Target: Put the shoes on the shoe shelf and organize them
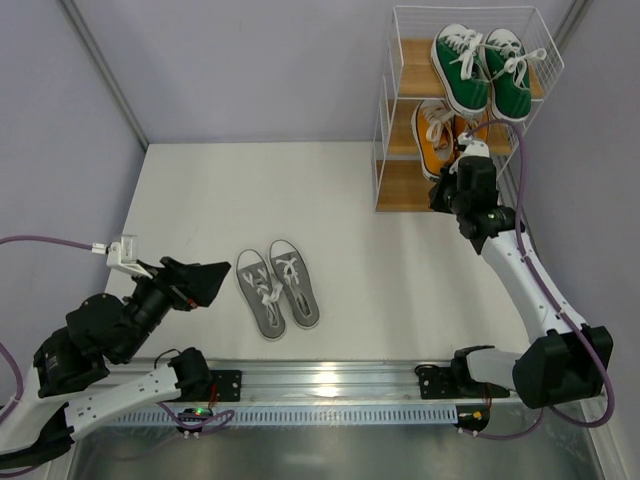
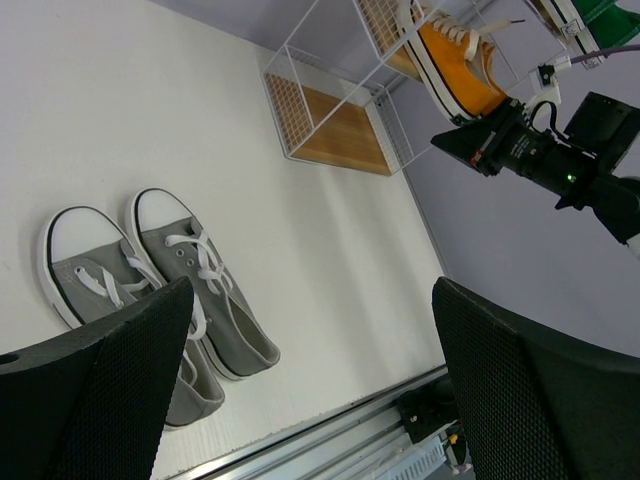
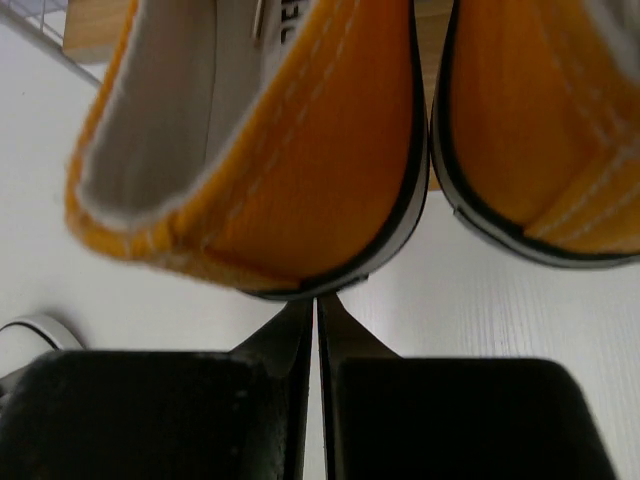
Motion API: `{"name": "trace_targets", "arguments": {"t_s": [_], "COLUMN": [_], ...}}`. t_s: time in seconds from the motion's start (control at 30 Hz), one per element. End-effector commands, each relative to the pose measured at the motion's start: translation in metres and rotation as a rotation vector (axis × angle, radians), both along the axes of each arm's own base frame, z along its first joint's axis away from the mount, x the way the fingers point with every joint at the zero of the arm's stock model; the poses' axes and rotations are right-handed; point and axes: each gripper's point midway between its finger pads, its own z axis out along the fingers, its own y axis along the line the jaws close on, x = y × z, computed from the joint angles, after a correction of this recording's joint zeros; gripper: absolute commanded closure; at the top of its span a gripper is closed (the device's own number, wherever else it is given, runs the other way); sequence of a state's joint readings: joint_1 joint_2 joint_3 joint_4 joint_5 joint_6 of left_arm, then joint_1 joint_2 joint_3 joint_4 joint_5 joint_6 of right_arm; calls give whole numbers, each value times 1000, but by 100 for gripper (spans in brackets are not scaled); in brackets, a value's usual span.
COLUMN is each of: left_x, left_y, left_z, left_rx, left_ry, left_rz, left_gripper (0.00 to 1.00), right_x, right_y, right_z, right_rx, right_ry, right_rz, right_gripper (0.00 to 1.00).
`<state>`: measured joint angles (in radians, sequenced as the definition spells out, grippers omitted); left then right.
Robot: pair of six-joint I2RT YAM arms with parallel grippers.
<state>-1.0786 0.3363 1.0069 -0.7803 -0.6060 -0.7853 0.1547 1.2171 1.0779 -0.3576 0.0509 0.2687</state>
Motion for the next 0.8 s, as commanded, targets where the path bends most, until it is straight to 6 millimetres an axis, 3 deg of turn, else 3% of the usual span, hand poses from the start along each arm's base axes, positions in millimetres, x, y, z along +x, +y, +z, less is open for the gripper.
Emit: {"name": "trace_targets", "arguments": {"t_s": [0.0,0.17,0.33,0.4,0.43,0.47,0.53,0.67,0.77], "left_x": [0,-2,-3,-3,-4,-4,-4,-4,-3], "left_y": [5,13,20,21,23,23,24,23,20], "left_z": [4,3,2,1,2,2,3,1,1], "left_rx": [-7,-6,-11,-7,-11,-11,-13,-9,-4], "left_ry": [-10,-7,-9,-8,-10,-10,-11,-12,-14], "left_rz": [14,29,43,46,48,48,48,46,41], "left_gripper": [0,0,0,0,0,0,0,0,0], "right_x": [32,50,54,47,40,33,20,-19,-36], "right_y": [-7,-9,-5,-5,-6,-7,-7,-17,-28], "right_z": [50,58,46,39,47,35,35,37,34], "right_rx": [1,-14,-3,-1,11,11,19,20,-24], "right_ry": [-154,-162,-135,-127,-154,-132,-142,-190,-195], "right_rz": [-65,-84,-74,-69,-71,-74,-69,-85,-111], "right_gripper": [96,96,96,96,96,96,96,96,96]}}
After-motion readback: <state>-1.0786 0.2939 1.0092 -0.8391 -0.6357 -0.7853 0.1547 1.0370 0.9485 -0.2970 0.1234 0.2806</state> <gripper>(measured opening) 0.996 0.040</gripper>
